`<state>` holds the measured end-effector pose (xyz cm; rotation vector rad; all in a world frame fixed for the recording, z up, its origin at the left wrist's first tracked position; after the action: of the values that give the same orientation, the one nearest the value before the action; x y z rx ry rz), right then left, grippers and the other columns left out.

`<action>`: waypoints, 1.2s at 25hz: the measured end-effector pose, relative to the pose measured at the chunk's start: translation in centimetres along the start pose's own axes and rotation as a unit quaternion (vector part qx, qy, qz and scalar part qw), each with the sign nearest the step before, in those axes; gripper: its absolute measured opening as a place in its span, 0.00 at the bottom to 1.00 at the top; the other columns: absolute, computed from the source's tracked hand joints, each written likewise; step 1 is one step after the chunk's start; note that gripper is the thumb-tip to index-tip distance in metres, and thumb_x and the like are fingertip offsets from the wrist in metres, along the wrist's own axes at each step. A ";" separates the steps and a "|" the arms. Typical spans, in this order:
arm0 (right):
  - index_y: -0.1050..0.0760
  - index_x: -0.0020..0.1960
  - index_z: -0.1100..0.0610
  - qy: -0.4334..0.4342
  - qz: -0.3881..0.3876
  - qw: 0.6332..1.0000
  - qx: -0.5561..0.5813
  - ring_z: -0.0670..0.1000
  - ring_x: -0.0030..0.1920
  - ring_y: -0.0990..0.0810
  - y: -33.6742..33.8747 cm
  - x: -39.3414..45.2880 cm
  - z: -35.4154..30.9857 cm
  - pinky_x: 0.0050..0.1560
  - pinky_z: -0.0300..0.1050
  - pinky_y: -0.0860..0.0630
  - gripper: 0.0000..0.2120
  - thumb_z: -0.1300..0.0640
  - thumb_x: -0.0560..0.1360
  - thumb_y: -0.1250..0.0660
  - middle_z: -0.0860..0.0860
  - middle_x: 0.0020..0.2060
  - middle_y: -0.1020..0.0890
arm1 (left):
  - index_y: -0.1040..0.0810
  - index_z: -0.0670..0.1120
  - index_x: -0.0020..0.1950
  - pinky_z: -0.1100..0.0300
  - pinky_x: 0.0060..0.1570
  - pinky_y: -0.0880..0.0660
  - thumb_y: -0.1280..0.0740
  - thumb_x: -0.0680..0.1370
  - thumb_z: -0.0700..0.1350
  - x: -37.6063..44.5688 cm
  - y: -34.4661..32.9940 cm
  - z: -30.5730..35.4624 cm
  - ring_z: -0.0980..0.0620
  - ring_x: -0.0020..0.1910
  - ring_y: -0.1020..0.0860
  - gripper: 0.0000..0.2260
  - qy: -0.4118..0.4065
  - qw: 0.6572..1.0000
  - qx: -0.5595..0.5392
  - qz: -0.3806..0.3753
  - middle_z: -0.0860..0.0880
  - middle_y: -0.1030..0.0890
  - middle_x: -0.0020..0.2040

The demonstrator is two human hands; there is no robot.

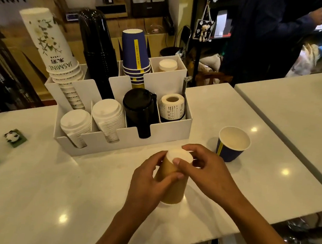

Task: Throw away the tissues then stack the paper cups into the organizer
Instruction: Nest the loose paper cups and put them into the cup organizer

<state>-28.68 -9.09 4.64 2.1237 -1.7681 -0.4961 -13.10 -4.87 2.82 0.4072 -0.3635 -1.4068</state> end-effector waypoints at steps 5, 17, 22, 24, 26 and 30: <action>0.29 0.61 0.37 0.058 0.082 0.989 -0.111 0.46 0.48 0.20 3.8 2.1 -2.2 0.45 0.36 0.23 0.27 0.32 0.65 0.27 0.37 0.54 0.20 | 0.40 0.63 0.77 0.50 0.72 0.38 0.54 0.67 0.82 2.7 -1.3 -1.4 0.56 0.74 0.36 0.43 -0.053 0.975 0.203 -0.071 0.60 0.35 0.77; 0.25 0.65 0.52 0.272 0.165 0.942 -0.108 0.46 0.53 0.22 9.3 12.7 -18.5 0.44 0.32 0.25 0.32 0.34 0.69 0.31 0.49 0.60 0.18 | 0.37 0.59 0.76 0.61 0.73 0.51 0.44 0.77 0.67 7.3 -3.9 -7.3 0.54 0.77 0.42 0.28 -0.166 0.921 0.341 -0.093 0.54 0.39 0.79; 0.25 0.65 0.53 0.293 0.206 0.929 -0.097 0.46 0.53 0.23 10.6 16.1 -20.6 0.42 0.28 0.29 0.31 0.34 0.70 0.32 0.49 0.60 0.19 | 0.39 0.61 0.76 0.62 0.73 0.53 0.44 0.77 0.68 7.4 -3.7 -7.8 0.56 0.77 0.43 0.28 -0.157 0.924 0.339 -0.080 0.56 0.41 0.79; 0.25 0.65 0.53 0.296 0.209 0.926 -0.100 0.45 0.53 0.23 10.6 17.4 -21.0 0.42 0.26 0.30 0.29 0.35 0.72 0.31 0.50 0.60 0.19 | 0.40 0.61 0.76 0.63 0.72 0.53 0.44 0.77 0.68 7.7 -3.7 -8.0 0.56 0.77 0.44 0.29 -0.155 0.925 0.339 -0.075 0.57 0.42 0.80; 0.25 0.65 0.53 0.295 0.214 0.926 -0.098 0.45 0.54 0.23 10.5 18.8 -21.6 0.41 0.25 0.30 0.28 0.36 0.72 0.31 0.49 0.61 0.19 | 0.41 0.61 0.77 0.62 0.72 0.55 0.44 0.76 0.68 7.8 -3.9 -8.0 0.56 0.77 0.45 0.30 -0.160 0.923 0.342 -0.075 0.57 0.43 0.80; 0.24 0.63 0.53 0.293 0.199 0.930 -0.100 0.45 0.53 0.23 9.2 21.5 -22.3 0.41 0.27 0.27 0.28 0.36 0.71 0.31 0.46 0.57 0.20 | 0.40 0.61 0.76 0.61 0.73 0.55 0.43 0.76 0.67 7.8 -3.9 -7.8 0.56 0.77 0.45 0.29 -0.169 0.921 0.342 -0.075 0.56 0.42 0.80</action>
<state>-22.64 -31.12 27.51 1.4967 -1.6341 0.0679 -11.75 -12.58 -5.82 0.7738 -1.1441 -1.4732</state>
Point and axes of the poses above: each hand's wrist, its own x-axis towards the middle knuckle, its own y-axis out of the back of the hand, z = x × y, the point moved 10 cm from there along x, towards the middle knuckle
